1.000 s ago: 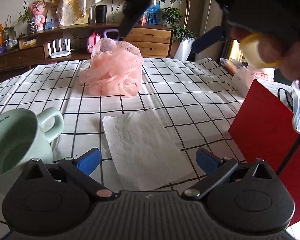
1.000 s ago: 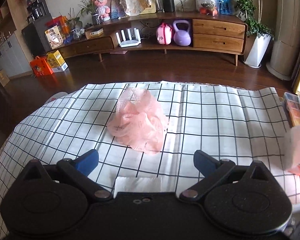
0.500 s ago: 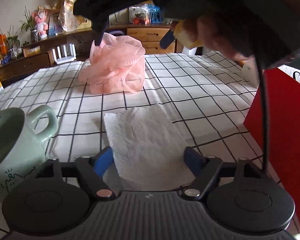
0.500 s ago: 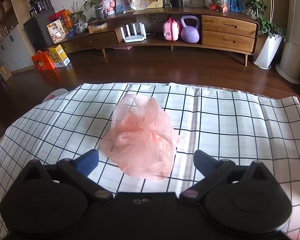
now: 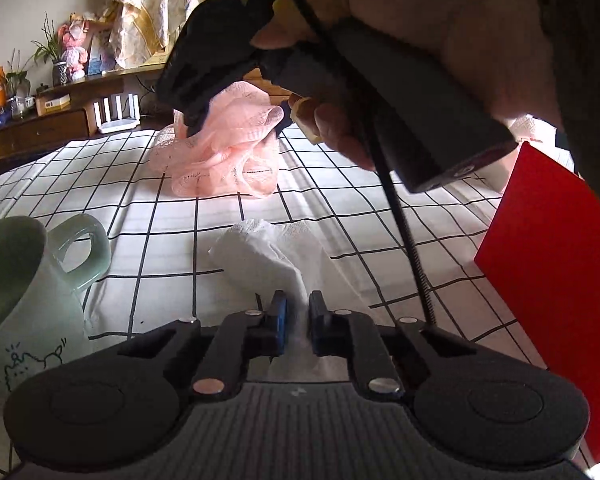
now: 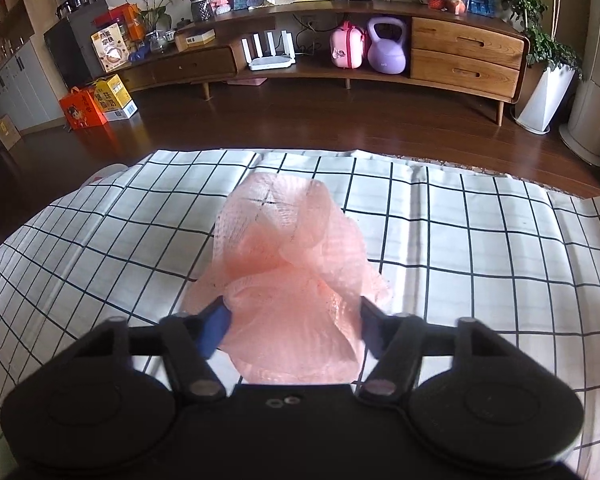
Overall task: Organize soft objects
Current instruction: 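Grasp the pink mesh bath puff with the right tool while the left tool grasps the white tissue, then carry the bath puff and tissue into the red box with both tools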
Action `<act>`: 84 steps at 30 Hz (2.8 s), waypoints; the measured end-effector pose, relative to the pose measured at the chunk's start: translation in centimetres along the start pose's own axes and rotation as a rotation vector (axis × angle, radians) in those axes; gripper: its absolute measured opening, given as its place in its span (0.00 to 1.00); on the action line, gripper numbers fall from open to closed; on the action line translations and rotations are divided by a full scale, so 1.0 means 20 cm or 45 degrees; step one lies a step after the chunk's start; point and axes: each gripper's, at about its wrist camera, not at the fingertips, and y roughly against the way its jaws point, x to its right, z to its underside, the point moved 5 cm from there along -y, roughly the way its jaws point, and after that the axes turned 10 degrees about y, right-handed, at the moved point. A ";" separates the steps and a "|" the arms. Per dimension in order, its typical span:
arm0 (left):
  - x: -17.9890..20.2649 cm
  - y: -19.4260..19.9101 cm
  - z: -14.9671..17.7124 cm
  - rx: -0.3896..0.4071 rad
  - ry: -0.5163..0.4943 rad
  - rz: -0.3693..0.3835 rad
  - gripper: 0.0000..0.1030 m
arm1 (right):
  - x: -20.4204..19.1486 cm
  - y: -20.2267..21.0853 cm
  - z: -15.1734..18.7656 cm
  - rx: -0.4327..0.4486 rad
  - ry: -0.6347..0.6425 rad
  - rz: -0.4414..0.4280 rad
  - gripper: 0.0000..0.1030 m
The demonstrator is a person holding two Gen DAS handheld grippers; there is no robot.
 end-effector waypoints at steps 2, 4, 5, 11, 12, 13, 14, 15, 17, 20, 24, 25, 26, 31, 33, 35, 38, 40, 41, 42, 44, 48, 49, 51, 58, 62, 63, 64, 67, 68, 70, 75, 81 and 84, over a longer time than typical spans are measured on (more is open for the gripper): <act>0.00 0.00 0.00 0.002 0.002 0.005 0.11 | 0.00 0.00 0.01 -0.002 -0.011 0.002 0.41; 0.00 0.00 0.00 0.007 -0.003 0.005 0.11 | 0.00 0.01 0.02 0.003 -0.018 0.012 0.36; 0.00 0.00 0.01 0.010 -0.003 0.005 0.11 | 0.00 0.02 0.03 0.006 -0.023 0.017 0.30; -0.01 0.02 0.01 0.011 0.003 -0.003 0.09 | 0.01 0.12 0.08 0.039 -0.059 0.031 0.12; -0.01 0.03 0.01 0.015 0.001 -0.004 0.09 | 0.01 0.15 0.09 0.047 -0.064 0.035 0.12; -0.01 0.04 0.01 0.023 -0.002 -0.001 0.09 | 0.00 0.18 0.09 0.056 -0.068 0.038 0.12; -0.02 0.05 0.01 0.028 -0.005 -0.003 0.09 | 0.00 0.21 0.10 0.065 -0.074 0.037 0.12; -0.02 0.06 0.01 0.027 -0.003 -0.004 0.09 | 0.00 0.25 0.11 0.075 -0.084 0.032 0.11; -0.02 0.08 0.01 0.018 0.000 0.000 0.09 | 0.00 0.32 0.13 0.084 -0.092 0.035 0.11; -0.02 0.15 0.02 0.021 -0.013 0.000 0.09 | 0.00 0.45 0.17 0.098 -0.111 0.036 0.11; -0.01 0.22 0.02 0.002 -0.039 -0.015 0.09 | -0.01 0.61 0.26 0.111 -0.136 0.046 0.11; -0.01 0.24 0.02 -0.006 -0.034 -0.014 0.09 | -0.02 0.65 0.29 0.113 -0.137 0.044 0.11; -0.01 0.25 0.03 -0.013 -0.027 -0.010 0.09 | -0.03 0.69 0.31 0.118 -0.137 0.039 0.11; -0.01 0.39 0.03 -0.011 -0.017 -0.005 0.09 | -0.09 0.89 0.43 0.142 -0.138 0.026 0.11; 0.00 0.45 0.03 -0.003 -0.022 -0.001 0.09 | -0.11 0.98 0.48 0.150 -0.144 0.022 0.11; 0.01 0.51 0.02 0.009 -0.023 -0.009 0.09 | -0.12 1.05 0.52 0.159 -0.152 0.017 0.11; 0.03 0.59 0.01 0.015 -0.013 0.000 0.09 | -0.13 1.14 0.60 0.165 -0.160 0.019 0.11; 0.05 0.65 0.00 0.028 -0.013 0.008 0.09 | -0.14 1.20 0.64 0.173 -0.170 0.022 0.11; 0.05 0.67 -0.01 0.035 -0.013 0.010 0.09 | -0.14 1.23 0.66 0.178 -0.172 0.023 0.11; 0.06 0.70 -0.01 0.049 -0.010 0.014 0.09 | -0.14 1.27 0.68 0.191 -0.176 0.030 0.11; 0.07 0.77 -0.02 0.080 0.000 0.012 0.09 | -0.12 1.34 0.72 0.219 -0.181 0.046 0.11; 0.11 0.87 -0.05 0.105 0.004 0.038 0.09 | -0.07 1.49 0.80 0.268 -0.211 0.074 0.12; 0.13 0.89 -0.06 0.111 0.002 0.046 0.09 | -0.05 1.52 0.83 0.281 -0.219 0.084 0.12; 0.17 0.93 -0.07 0.124 -0.002 0.063 0.09 | -0.01 1.59 0.87 0.301 -0.239 0.103 0.12; 0.33 1.00 -0.15 0.130 -0.010 0.181 0.09 | 0.18 1.80 1.04 0.367 -0.326 0.189 0.12; 0.44 0.98 -0.19 0.104 -0.015 0.235 0.09 | 0.31 1.88 1.14 0.389 -0.374 0.238 0.12; 0.47 0.97 -0.19 0.088 -0.012 0.254 0.09 | 0.34 1.89 1.16 0.394 -0.384 0.252 0.12; 0.50 0.96 -0.20 0.073 -0.011 0.271 0.09 | 0.37 1.90 1.19 0.398 -0.393 0.269 0.12; 0.59 0.92 -0.20 0.033 -0.025 0.313 0.09 | 0.45 1.92 1.24 0.402 -0.425 0.298 0.12; 0.62 0.90 -0.21 0.020 -0.038 0.326 0.09 | 0.47 1.92 1.25 0.403 -0.435 0.310 0.12; 0.68 0.88 -0.20 -0.004 -0.052 0.349 0.09 | 0.52 1.92 1.29 0.401 -0.453 0.341 0.12; 0.84 0.80 -0.19 -0.088 -0.049 0.449 0.09 | 0.64 1.92 1.38 0.388 -0.475 0.429 0.13; 1.02 0.67 -0.14 -0.202 -0.093 0.516 0.09 | 0.74 1.85 1.45 0.336 -0.478 0.504 0.15; 1.09 0.61 -0.12 -0.232 -0.121 0.530 0.09 | 0.77 1.80 1.46 0.317 -0.496 0.486 0.15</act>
